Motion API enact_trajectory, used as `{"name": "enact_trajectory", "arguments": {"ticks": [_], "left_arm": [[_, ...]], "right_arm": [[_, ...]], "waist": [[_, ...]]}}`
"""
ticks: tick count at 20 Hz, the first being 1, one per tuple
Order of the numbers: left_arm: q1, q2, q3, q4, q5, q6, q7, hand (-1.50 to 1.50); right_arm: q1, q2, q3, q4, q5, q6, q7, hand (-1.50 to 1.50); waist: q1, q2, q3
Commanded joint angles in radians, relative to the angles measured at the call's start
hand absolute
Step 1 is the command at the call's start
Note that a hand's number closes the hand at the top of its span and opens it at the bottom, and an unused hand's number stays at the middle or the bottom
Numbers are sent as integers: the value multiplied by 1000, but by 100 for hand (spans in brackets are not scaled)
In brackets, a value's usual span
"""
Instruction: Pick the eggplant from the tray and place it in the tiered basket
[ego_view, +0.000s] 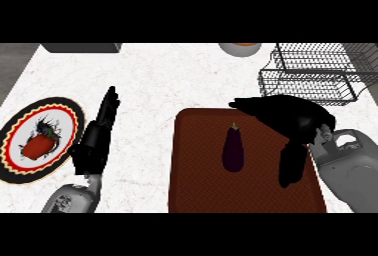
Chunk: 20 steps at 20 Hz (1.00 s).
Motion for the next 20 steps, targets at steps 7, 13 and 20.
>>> {"name": "enact_trajectory", "arguments": {"ticks": [7, 13, 20], "left_arm": [[-21, -24, 48, -1, -36, -26, 43, 0], [9, -33, 76, 7, -35, -67, -11, 0], [-26, -64, 112, 84, -50, -105, -35, 0]], "right_arm": [[33, 53, -7, 25, 273, -8, -133, -150], [109, 62, 0, 138, 420, -73, -262, -150], [84, 145, -69, 202, 448, 4, -281, -150]], "waist": [[-3, -1, 0], [-1, 0, 0], [-2, 0, 0]]}}
